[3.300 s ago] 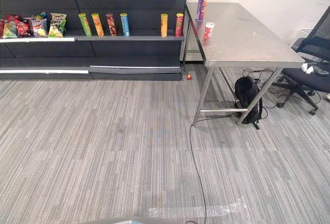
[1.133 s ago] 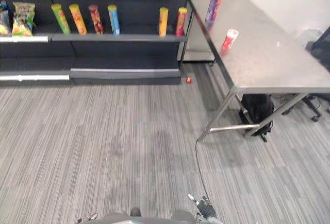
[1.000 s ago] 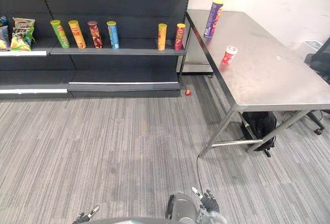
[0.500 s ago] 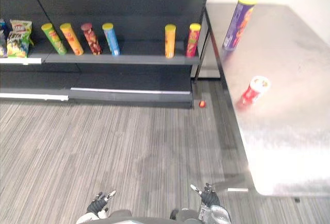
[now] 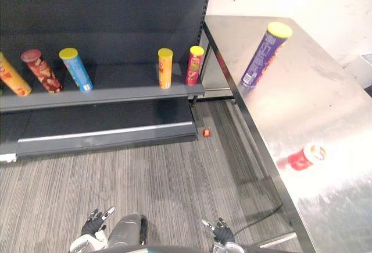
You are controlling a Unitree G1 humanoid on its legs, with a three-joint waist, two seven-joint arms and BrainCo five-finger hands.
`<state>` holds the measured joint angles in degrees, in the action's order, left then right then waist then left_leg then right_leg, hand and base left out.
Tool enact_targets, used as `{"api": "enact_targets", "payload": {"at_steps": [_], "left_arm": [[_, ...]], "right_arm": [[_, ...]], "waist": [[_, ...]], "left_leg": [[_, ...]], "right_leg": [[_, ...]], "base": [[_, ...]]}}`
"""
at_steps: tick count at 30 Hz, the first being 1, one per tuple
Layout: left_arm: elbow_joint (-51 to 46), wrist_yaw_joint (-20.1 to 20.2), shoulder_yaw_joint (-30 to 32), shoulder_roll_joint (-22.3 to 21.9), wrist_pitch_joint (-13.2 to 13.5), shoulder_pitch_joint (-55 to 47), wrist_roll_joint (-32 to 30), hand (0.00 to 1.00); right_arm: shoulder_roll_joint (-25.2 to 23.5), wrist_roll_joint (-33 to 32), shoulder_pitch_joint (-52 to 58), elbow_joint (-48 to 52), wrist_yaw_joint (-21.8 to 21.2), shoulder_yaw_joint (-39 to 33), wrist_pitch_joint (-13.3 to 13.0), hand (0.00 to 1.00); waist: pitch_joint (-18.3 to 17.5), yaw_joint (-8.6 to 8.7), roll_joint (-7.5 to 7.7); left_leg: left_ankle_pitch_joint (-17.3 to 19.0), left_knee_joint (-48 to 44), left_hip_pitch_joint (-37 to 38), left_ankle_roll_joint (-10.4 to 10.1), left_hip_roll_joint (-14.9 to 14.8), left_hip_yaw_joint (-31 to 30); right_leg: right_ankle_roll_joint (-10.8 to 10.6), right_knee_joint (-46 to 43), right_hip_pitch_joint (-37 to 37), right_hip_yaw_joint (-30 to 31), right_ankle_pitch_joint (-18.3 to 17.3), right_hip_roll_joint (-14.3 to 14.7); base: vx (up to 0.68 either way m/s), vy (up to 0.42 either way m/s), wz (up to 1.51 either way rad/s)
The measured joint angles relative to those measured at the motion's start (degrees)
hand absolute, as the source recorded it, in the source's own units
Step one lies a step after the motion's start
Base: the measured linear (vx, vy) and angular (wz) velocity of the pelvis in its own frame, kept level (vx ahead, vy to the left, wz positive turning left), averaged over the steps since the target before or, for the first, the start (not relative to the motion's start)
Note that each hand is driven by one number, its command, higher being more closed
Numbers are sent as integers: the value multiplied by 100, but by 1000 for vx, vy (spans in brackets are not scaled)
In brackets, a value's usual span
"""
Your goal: Put the gum and the chips on the shelf.
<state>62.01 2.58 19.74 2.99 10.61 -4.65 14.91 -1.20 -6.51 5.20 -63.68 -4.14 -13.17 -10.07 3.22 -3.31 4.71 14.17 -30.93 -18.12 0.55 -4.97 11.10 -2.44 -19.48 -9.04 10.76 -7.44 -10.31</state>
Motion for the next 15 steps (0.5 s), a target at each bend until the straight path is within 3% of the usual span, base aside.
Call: {"api": "enact_targets", "payload": {"at_steps": [2,3,5,6,7,9,10,11,12,13,14,15], "left_arm": [[126,-12,-289,31,-21,6,-96,0],[140,-21,-506,45,-30,6,-231,0],[197,-74,-603,40,-73,-4,-271,0],[185,-115,-590,10,-71,-28,-258,0],[159,-152,-576,-13,-69,-81,-255,0],[141,-197,-562,-112,-59,-164,-251,0],[196,-201,-572,-166,-51,-176,-255,0],[240,-196,-590,-174,-65,-161,-262,0],[402,-186,-605,-130,-65,-43,-264,0],[420,-154,-633,5,-71,-14,-273,0],[508,-145,-666,42,-93,38,-284,0],[578,-106,-716,107,-111,58,-366,0]], "right_arm": [[52,141,-9,47,16,-153,-37,0],[77,158,-9,106,38,-296,-37,0],[64,150,-9,213,119,-427,-37,0],[65,88,-19,214,153,-426,-33,0],[63,-52,-11,211,207,-404,-35,0],[114,-106,130,247,241,-339,-79,0],[191,-108,72,246,237,-301,-113,0],[256,-103,30,243,232,-294,-117,0],[276,-89,-78,187,229,-277,-112,0],[203,-61,-106,72,229,-213,-63,0],[155,-12,-115,-12,240,-224,-38,0],[169,-21,-105,-23,246,-240,-27,0]], "waist": [[-65,19,-126],[-34,79,-201],[18,212,-250],[31,180,-250],[37,159,-246],[-109,170,-303],[-188,164,-493],[-178,184,-509],[-157,196,-495],[-114,163,-299],[-47,168,-235],[-5,217,-219]], "left_leg": [[11,297,336,18,-3,203],[41,599,673,70,-40,382],[61,950,1230,103,-102,729],[62,1058,1539,99,-144,1009],[61,1114,1900,98,-224,1335],[42,1201,2205,67,-351,1597],[8,1515,2382,9,-400,1712],[5,1630,2431,12,-437,1790],[7,1698,2433,9,-515,1999],[-1,1638,2482,-5,-498,2289],[-11,1405,2524,-14,-536,2326],[49,1197,2446,-169,-589,2261]], "right_leg": [[-78,-962,541,52,553,21],[-226,-1727,986,19,863,29],[-54,-2905,1678,-424,736,-54],[41,-3083,1915,-798,672,-133],[81,-2888,2109,-1462,520,-227],[188,-2628,2039,-2163,556,-305],[161,-2583,2173,-2516,583,-341],[155,-2617,2322,-2703,464,-357],[47,-2099,2429,-3244,-275,-283],[258,-999,2194,-3960,-67,-223],[405,-619,1925,-4291,-155,-117],[428,-403,1778,-4340,-150,-86]], "base": [[289,140,-65],[238,100,-64],[225,41,-83],[192,-23,-129],[127,-20,-126],[162,-33,-165],[214,-44,-191],[236,-121,-205],[203,-185,-204],[230,-255,-219],[133,-201,-162],[95,-182,-105]]}}
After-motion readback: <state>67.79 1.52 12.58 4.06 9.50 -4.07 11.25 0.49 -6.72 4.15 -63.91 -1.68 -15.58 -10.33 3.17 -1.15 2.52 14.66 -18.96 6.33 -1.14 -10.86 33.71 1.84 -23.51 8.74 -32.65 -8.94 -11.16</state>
